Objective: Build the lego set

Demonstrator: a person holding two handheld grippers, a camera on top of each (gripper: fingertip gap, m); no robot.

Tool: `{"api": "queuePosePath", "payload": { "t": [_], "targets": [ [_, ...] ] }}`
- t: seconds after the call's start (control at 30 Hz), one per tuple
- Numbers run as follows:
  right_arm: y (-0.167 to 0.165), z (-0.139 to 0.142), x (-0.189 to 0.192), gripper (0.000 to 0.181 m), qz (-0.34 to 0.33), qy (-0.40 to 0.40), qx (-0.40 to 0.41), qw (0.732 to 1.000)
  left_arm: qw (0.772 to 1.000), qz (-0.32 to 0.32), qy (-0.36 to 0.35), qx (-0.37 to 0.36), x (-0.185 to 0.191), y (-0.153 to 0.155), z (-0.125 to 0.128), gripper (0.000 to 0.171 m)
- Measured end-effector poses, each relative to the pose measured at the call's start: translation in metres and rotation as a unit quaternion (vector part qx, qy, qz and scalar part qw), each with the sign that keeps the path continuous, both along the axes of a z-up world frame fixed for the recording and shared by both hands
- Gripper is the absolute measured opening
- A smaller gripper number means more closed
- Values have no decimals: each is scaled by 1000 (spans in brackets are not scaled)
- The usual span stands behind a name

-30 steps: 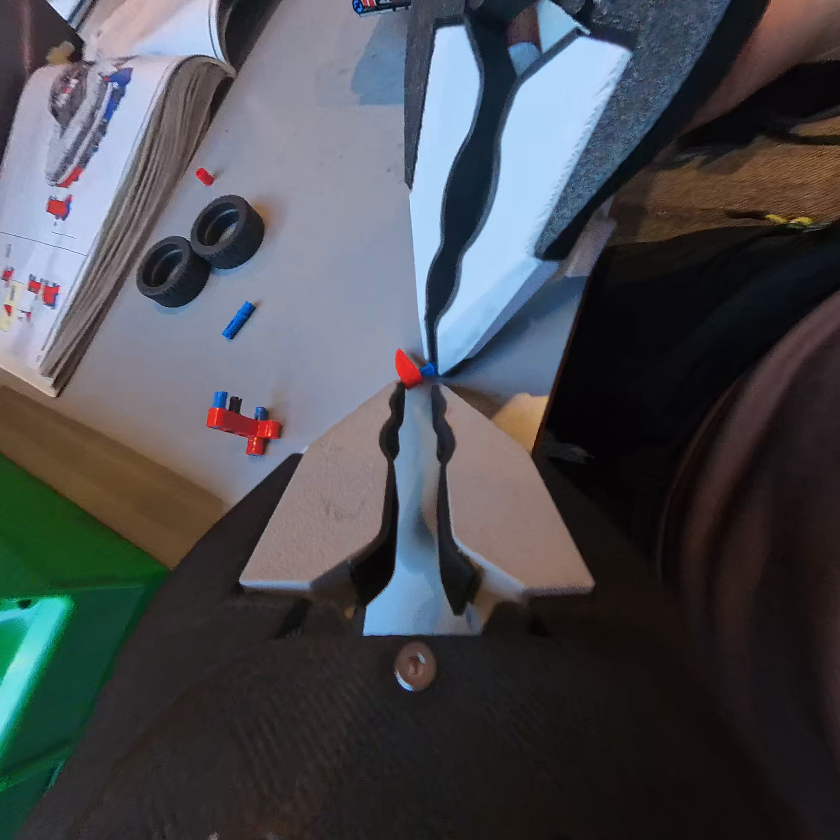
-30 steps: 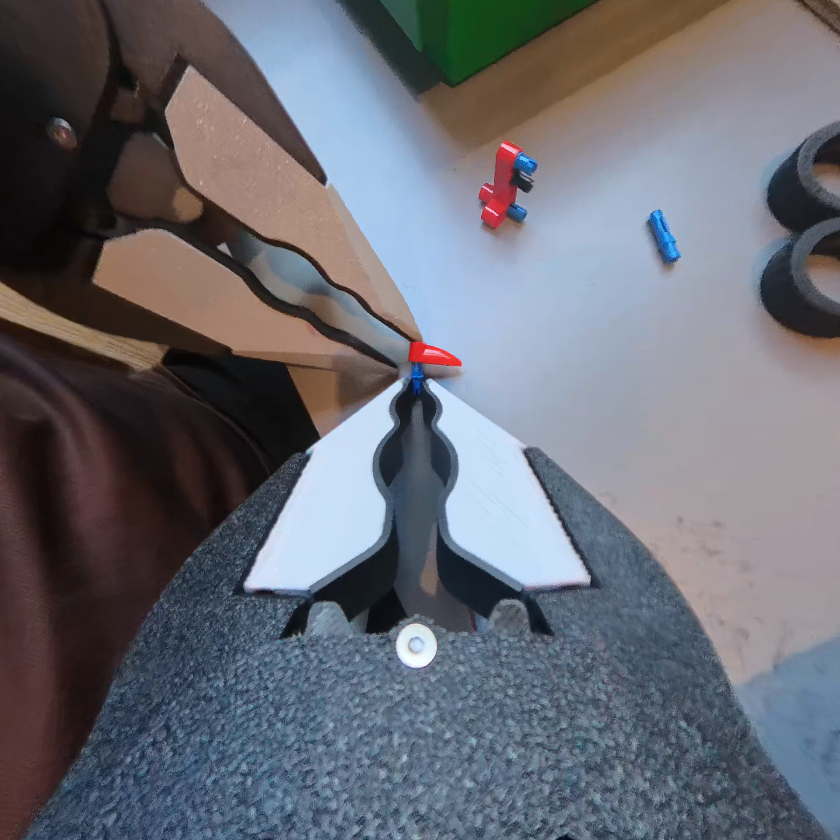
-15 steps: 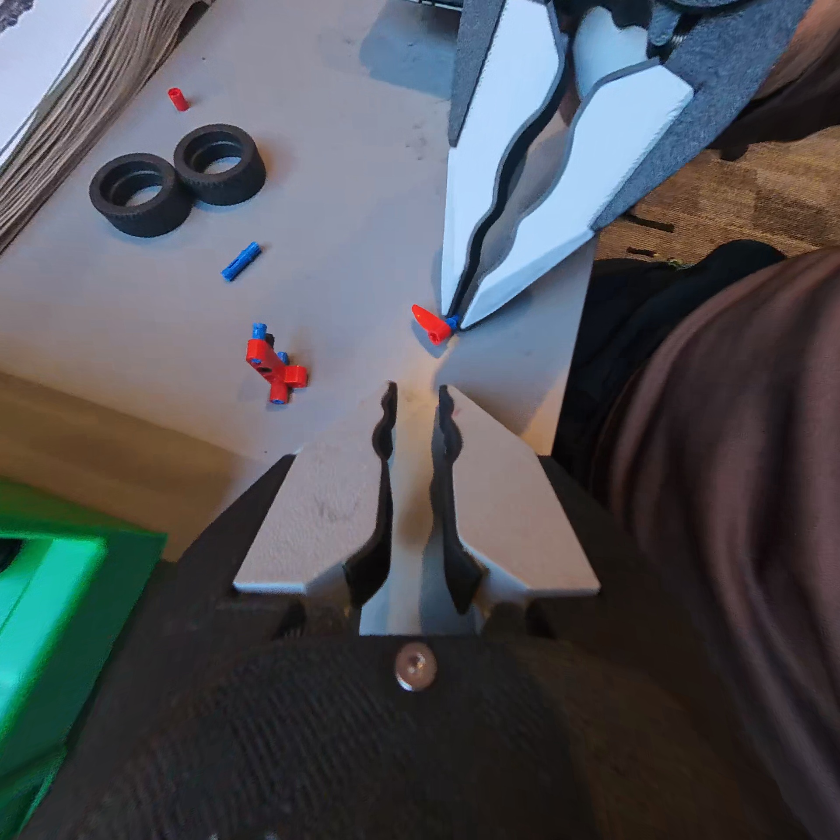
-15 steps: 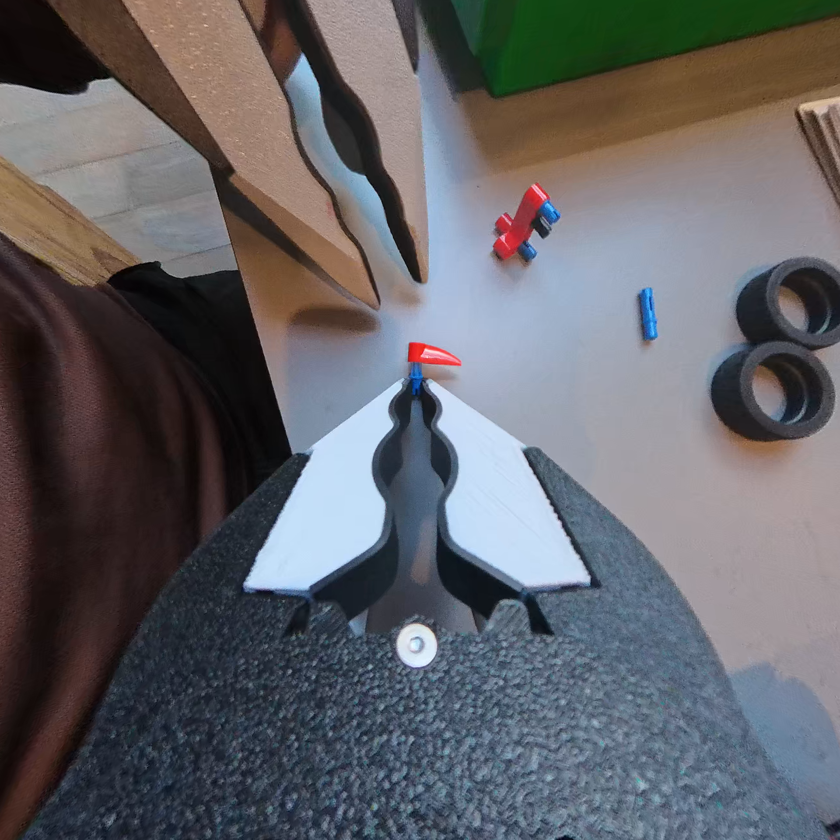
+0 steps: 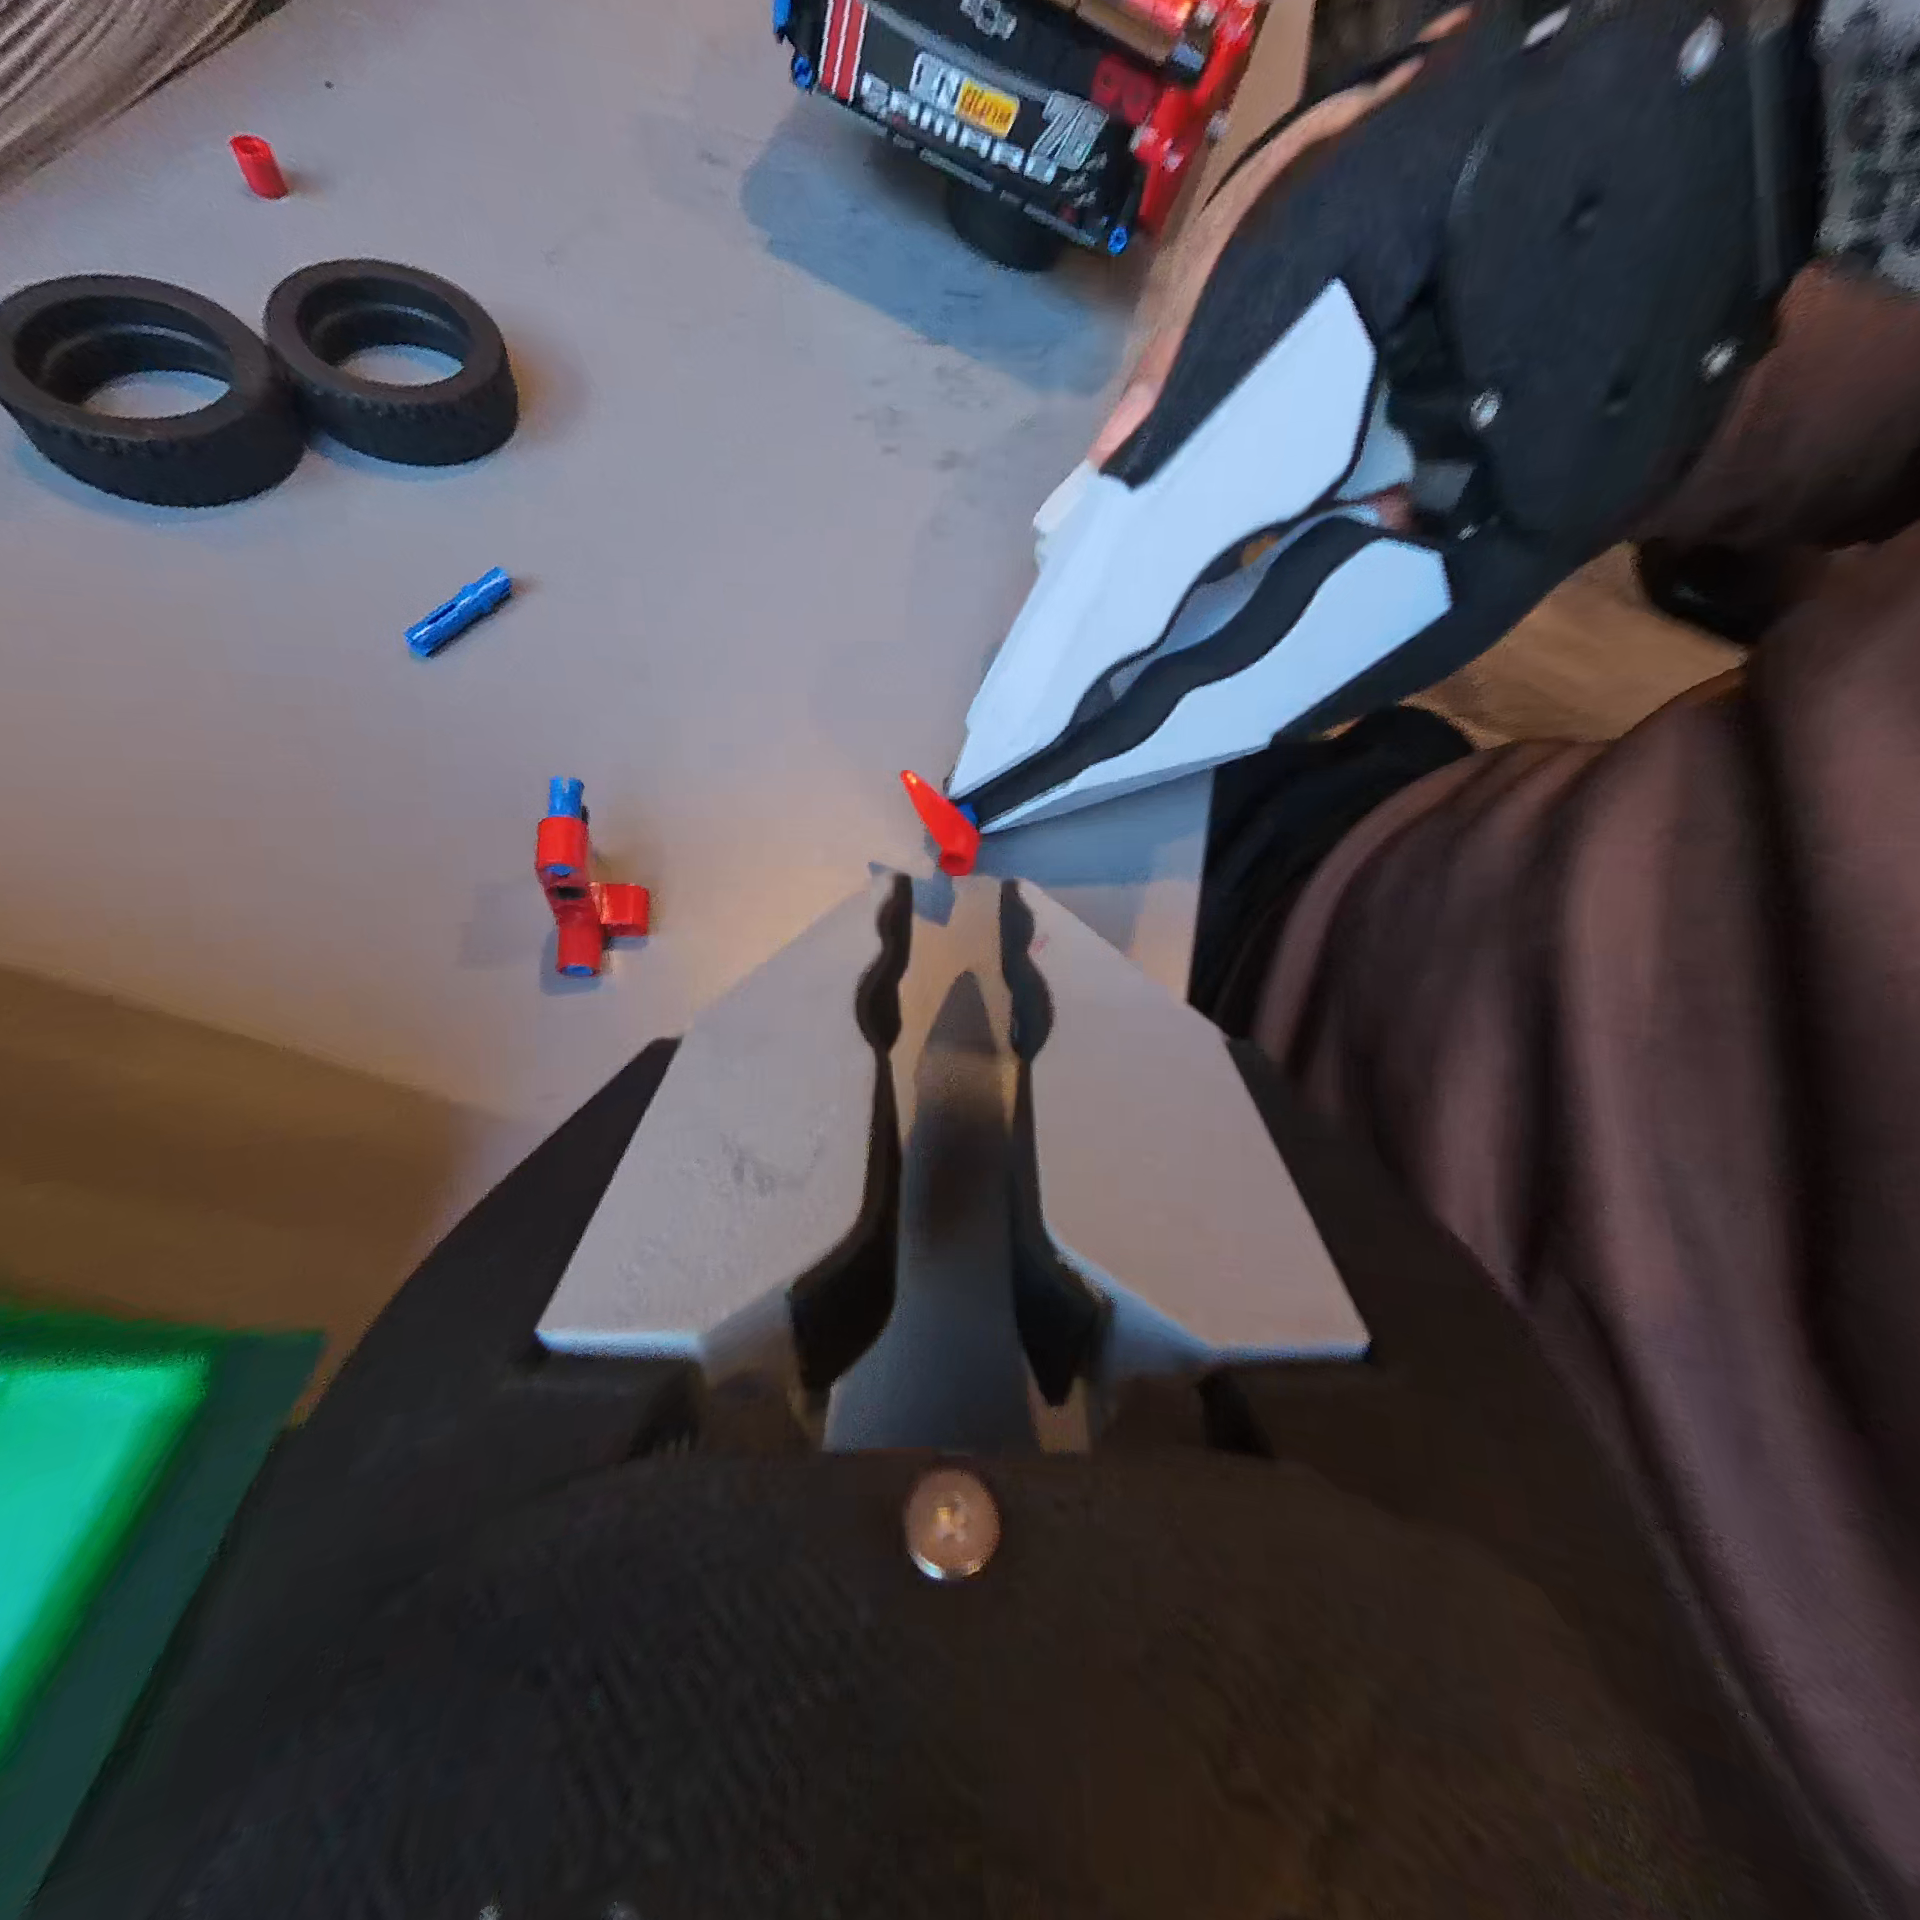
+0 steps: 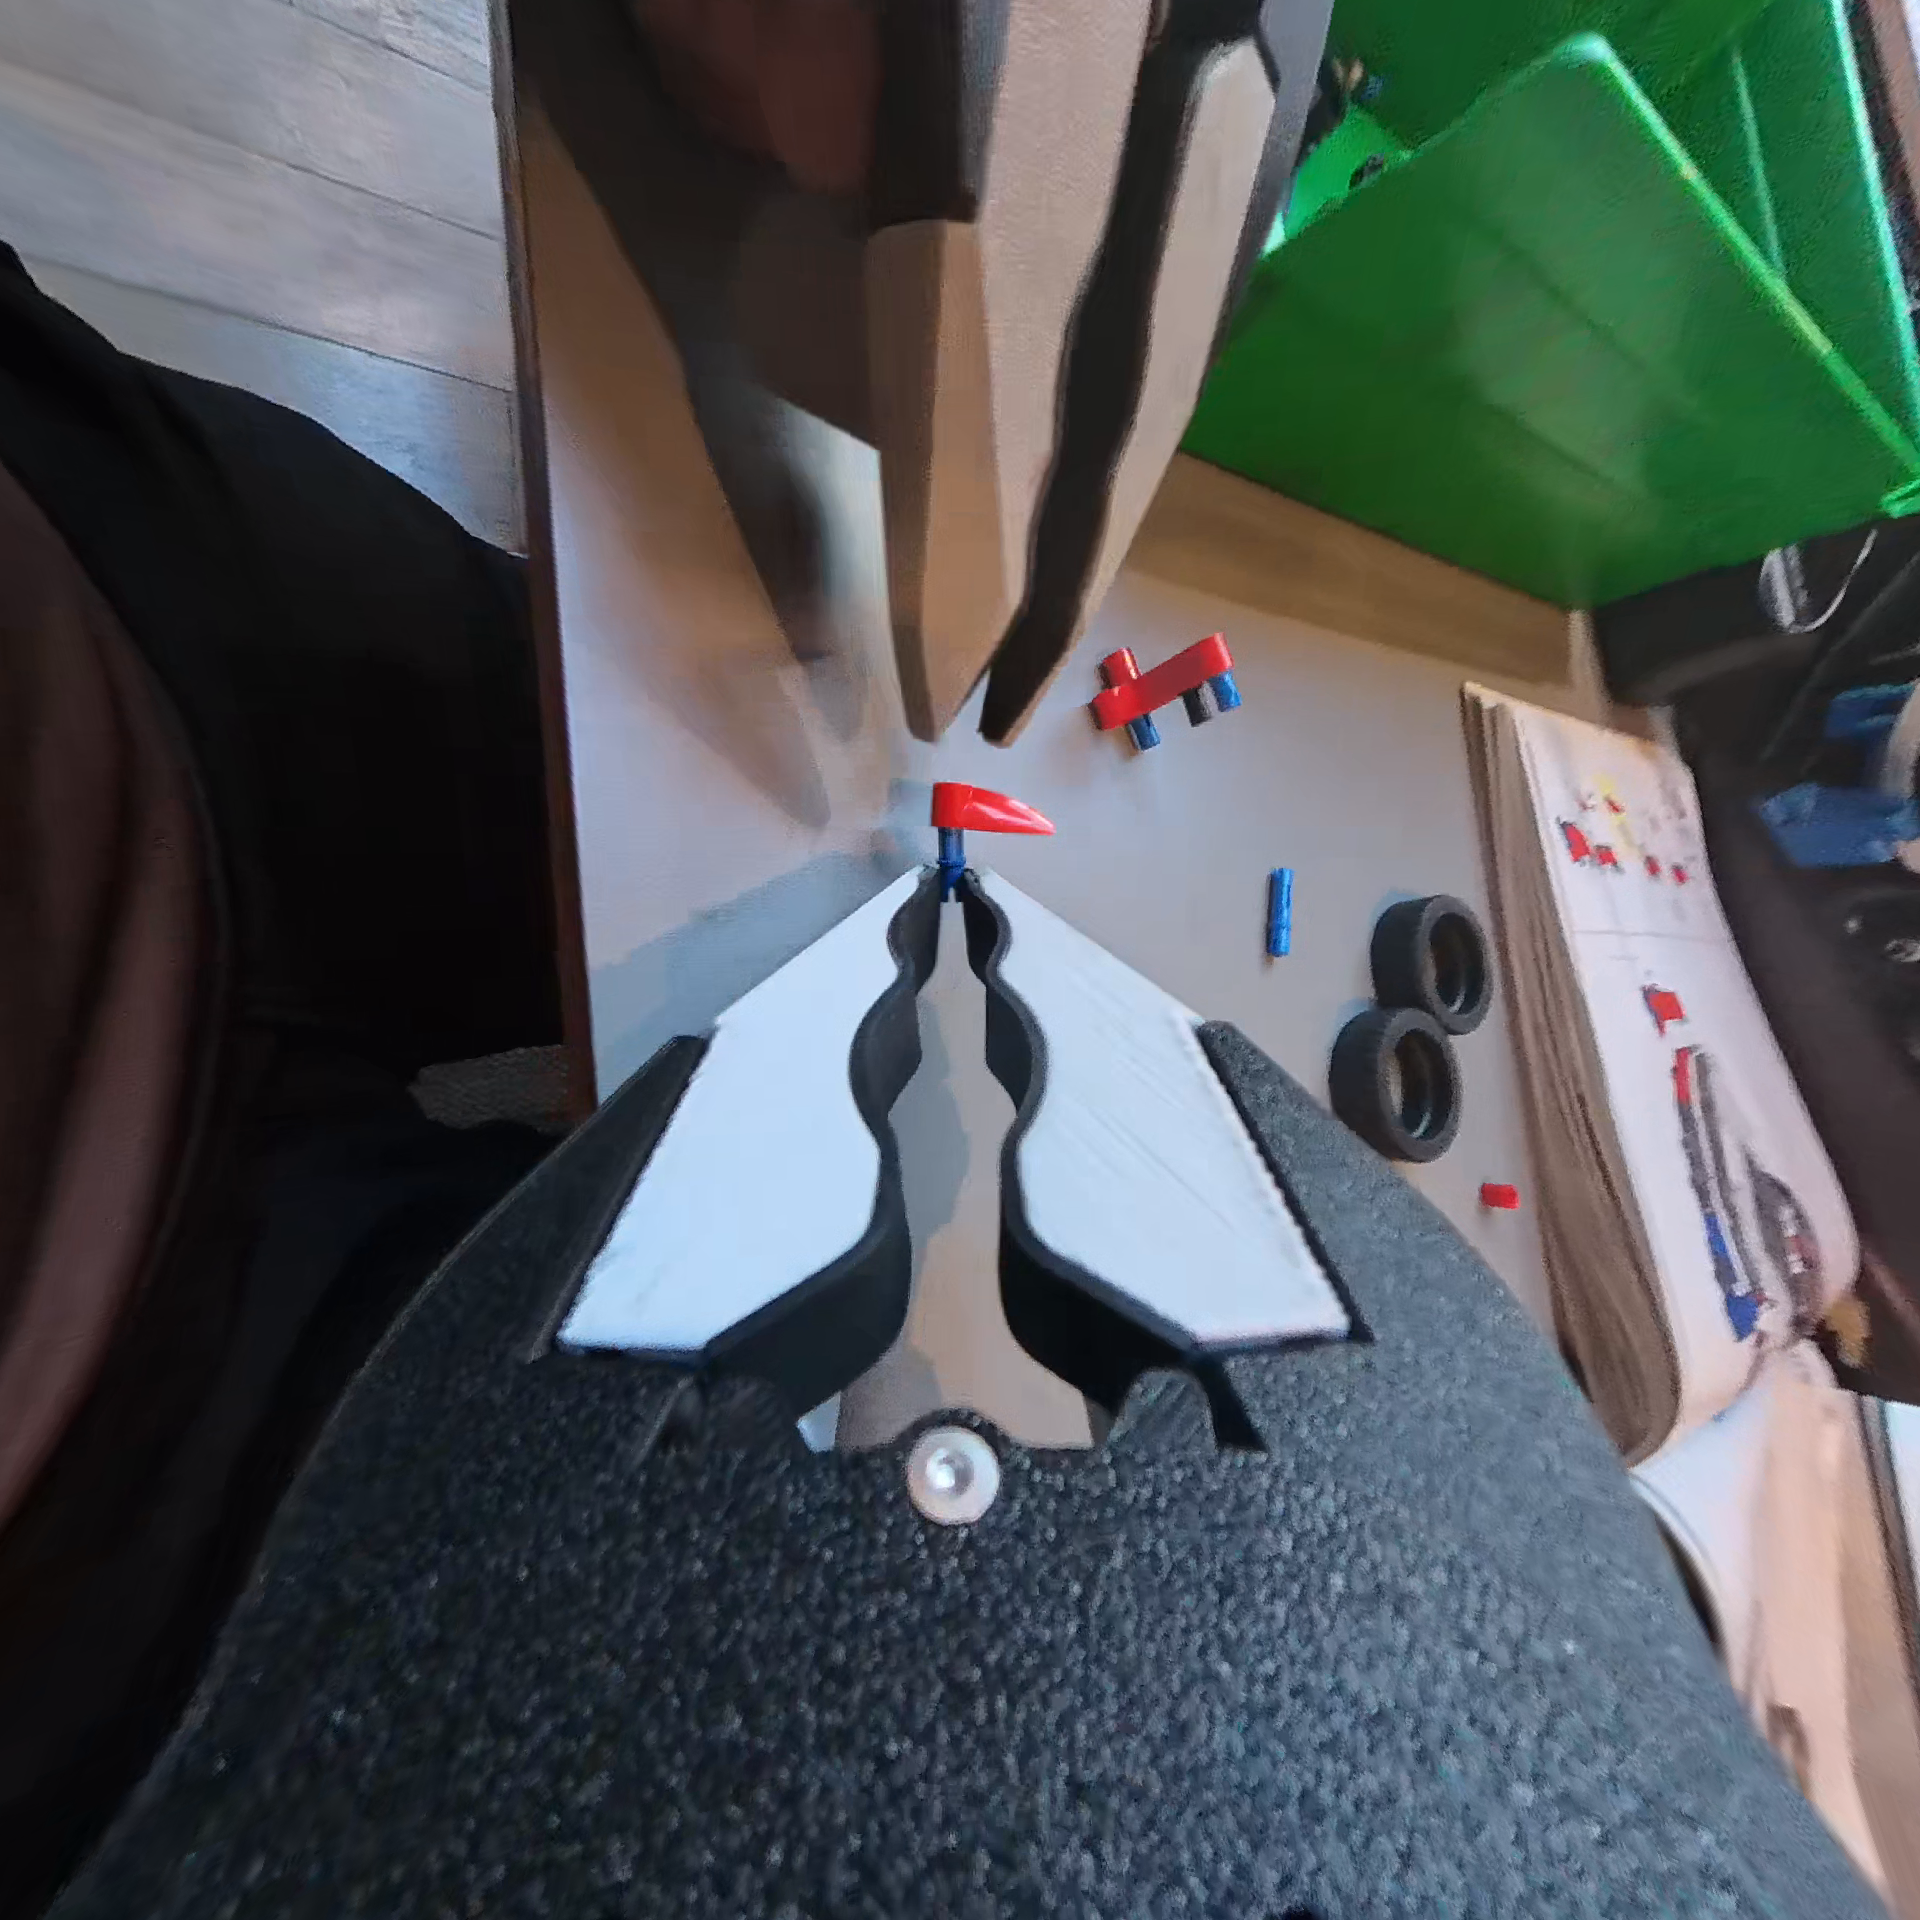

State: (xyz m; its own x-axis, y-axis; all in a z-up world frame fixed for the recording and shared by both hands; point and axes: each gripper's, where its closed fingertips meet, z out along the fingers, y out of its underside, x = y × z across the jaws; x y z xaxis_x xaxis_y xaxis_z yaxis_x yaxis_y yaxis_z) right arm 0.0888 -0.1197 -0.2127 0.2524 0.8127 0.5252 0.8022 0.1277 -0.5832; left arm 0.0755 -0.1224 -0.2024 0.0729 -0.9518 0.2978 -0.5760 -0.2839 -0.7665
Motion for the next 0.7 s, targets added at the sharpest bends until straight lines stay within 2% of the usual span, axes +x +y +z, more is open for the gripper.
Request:
{"api": "queuePosePath", "payload": {
  "t": [0.1,0.23,0.4,0.47,0.7],
  "targets": [
    [-2,8,-1,3,12,-6,31,999,998,-12,-27,-50,5,-8,8,16],
    [-3,13,1,3,16,-28,65,997,996,5,-26,-81,7,-6,8,23],
    [-7,18,-1,3,31,-50,99,993,993,1,-38,-108,15,-13,12,17],
    [-7,22,-1,3,34,-59,114,991,993,3,-41,-113,16,-14,13,5],
    [0,40,6,4,16,-31,129,991,985,56,-108,-120,23,-7,29,5]
  ]
}}
